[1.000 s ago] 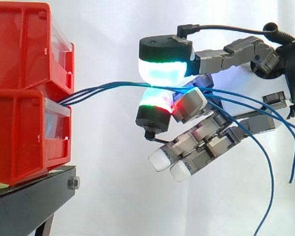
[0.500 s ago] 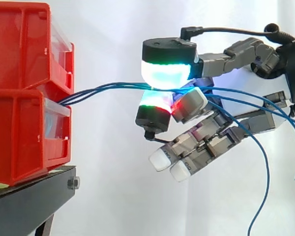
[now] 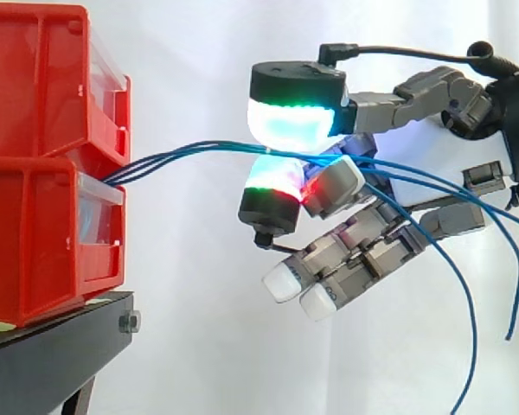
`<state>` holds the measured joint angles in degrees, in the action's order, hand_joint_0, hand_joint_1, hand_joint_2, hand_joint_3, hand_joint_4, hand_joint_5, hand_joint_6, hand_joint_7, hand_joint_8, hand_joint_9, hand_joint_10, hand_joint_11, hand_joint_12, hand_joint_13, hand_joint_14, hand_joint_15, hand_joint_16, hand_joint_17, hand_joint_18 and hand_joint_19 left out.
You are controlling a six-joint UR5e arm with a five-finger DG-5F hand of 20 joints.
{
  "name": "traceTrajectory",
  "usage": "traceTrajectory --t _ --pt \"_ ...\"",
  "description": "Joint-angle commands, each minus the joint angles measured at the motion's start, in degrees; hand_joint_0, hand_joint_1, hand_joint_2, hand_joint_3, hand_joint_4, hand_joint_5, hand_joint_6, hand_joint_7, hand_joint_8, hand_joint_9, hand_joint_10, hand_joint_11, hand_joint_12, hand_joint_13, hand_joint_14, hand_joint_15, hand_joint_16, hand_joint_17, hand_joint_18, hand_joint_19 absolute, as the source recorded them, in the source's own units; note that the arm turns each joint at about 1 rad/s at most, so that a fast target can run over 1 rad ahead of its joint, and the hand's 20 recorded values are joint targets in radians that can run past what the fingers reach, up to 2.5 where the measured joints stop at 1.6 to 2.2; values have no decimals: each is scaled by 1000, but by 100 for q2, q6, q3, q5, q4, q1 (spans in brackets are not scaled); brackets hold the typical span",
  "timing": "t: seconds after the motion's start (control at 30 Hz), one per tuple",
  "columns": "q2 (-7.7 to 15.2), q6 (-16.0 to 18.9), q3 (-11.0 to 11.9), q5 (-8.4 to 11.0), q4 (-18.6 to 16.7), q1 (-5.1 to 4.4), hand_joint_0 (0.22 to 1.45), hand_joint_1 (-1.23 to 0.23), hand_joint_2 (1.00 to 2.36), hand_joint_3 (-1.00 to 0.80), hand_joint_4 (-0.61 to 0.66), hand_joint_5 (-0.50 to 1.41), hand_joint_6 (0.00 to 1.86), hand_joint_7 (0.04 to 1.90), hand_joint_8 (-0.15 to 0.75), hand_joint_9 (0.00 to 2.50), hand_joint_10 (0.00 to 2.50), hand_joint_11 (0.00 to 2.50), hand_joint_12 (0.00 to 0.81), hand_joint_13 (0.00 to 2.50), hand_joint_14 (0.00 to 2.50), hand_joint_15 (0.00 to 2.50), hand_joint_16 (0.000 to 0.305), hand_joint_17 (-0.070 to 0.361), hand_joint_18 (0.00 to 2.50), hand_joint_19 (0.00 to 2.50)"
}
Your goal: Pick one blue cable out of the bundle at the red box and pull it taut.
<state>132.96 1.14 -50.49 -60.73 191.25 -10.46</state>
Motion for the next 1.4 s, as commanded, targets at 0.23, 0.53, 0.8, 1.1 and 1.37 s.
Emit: traceTrajectory --t 0.23,0.53,0.8,1.1,1.37 --pt "2 0 4 0 0 0 541 -821 1000 -500 330 -131 879 1421 309 1129 22 1190 437 763 12 400 59 133 672 340" --pt "2 0 4 0 0 0 623 -829 1010 -373 316 -131 882 1443 298 1129 21 1186 426 766 12 398 57 128 670 335" --pt "2 0 -5 0 0 -9 667 -901 1002 -481 268 -177 874 1329 297 1030 21 1159 426 733 12 374 57 129 667 299" --pt "-7 0 4 0 0 -9 657 -912 1000 -500 274 -186 876 1293 299 1007 20 1157 424 721 13 364 57 129 660 299" --pt "2 0 4 0 0 -9 531 -762 1000 -500 282 -166 859 1295 321 1052 20 1143 442 718 11 380 61 138 643 349"
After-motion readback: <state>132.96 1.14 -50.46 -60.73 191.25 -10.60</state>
